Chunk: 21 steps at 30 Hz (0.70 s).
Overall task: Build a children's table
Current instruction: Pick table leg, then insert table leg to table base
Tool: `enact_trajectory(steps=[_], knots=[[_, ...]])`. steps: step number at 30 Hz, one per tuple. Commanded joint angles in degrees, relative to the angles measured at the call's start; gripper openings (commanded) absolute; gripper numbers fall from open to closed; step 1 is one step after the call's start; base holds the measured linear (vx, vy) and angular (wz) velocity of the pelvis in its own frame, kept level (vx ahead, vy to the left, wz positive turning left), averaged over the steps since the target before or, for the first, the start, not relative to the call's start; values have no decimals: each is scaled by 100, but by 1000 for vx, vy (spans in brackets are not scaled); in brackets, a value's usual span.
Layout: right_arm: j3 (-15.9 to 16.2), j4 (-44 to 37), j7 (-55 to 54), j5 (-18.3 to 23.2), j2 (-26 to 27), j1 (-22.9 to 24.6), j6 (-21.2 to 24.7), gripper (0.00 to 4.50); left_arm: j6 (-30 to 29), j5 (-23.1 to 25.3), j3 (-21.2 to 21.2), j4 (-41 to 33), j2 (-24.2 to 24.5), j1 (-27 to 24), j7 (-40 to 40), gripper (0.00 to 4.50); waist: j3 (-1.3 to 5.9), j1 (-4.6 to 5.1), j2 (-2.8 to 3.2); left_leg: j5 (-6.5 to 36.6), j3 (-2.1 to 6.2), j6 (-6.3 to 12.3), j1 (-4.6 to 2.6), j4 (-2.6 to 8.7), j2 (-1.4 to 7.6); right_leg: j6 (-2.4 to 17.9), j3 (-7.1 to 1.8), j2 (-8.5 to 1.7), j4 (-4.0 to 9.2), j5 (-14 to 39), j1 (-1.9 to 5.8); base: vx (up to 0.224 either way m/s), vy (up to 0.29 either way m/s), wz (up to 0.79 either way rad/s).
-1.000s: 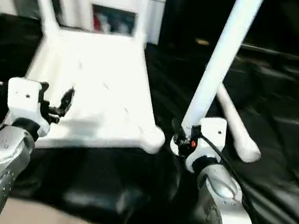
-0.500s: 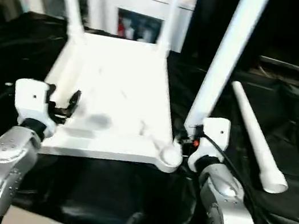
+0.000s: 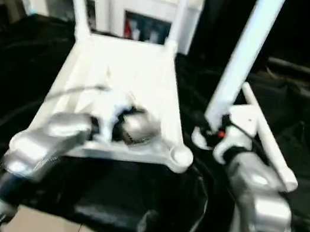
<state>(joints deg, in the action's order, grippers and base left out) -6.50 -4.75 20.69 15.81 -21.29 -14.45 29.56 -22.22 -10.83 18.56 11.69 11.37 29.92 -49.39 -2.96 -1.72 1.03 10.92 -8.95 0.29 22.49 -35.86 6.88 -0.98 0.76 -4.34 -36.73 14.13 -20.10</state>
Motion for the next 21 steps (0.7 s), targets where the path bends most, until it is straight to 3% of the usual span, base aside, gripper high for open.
enact_trajectory(steps=[1,5,6,8,10,14,16,19,21], knots=[[-122,-97,162,51,-116,16,-9,192,-72,304,356,510,82,311,-324,416,365,-32,40,753,175,198,-143,450,487,1465,-192,-448,421,-550,148,0,0,0],[-163,-260,217,158,-155,121,78,192,-285,329,464,896,39,573,-428,379,356,-36,-4,740,169,324,-135,460,518,1615,-176,-449,434,-416,176,0,0,0],[-168,-328,200,157,-155,191,80,192,-429,321,487,984,26,645,-441,379,352,-38,37,691,170,361,-130,454,521,1668,-173,-456,427,-388,170,0,0,0],[-180,-428,198,167,-138,292,122,192,-442,398,552,1167,20,753,-536,370,339,-31,52,787,167,371,-139,467,525,1699,-171,-436,454,-211,158,0,0,0],[-173,-510,187,234,-93,376,188,192,-345,497,627,1310,26,798,-591,341,331,-25,41,855,168,394,-135,474,534,1732,-173,-448,471,-72,163,0,0,0],[-135,-659,123,308,57,518,240,192,-101,642,663,1760,-48,903,-539,337,315,-9,56,1111,169,317,-145,497,539,1694,-183,-452,515,321,134,0,0,0],[-132,-714,51,323,146,545,250,192,197,749,668,2029,-77,982,-469,301,320,-7,51,1122,176,280,-142,512,546,1669,-186,-450,512,307,134,0,0,0],[-112,-744,37,315,169,579,251,192,282,789,677,2200,-101,1044,-448,298,330,-3,52,1074,180,283,-143,519,558,1666,-181,-453,499,179,137,0,0,0],[-80,-790,50,309,171,621,271,192,344,831,701,2343,-113,1103,-483,261,332,-8,57,1052,176,289,-144,522,557,1673,-181,-464,499,108,135,0,0,0]])
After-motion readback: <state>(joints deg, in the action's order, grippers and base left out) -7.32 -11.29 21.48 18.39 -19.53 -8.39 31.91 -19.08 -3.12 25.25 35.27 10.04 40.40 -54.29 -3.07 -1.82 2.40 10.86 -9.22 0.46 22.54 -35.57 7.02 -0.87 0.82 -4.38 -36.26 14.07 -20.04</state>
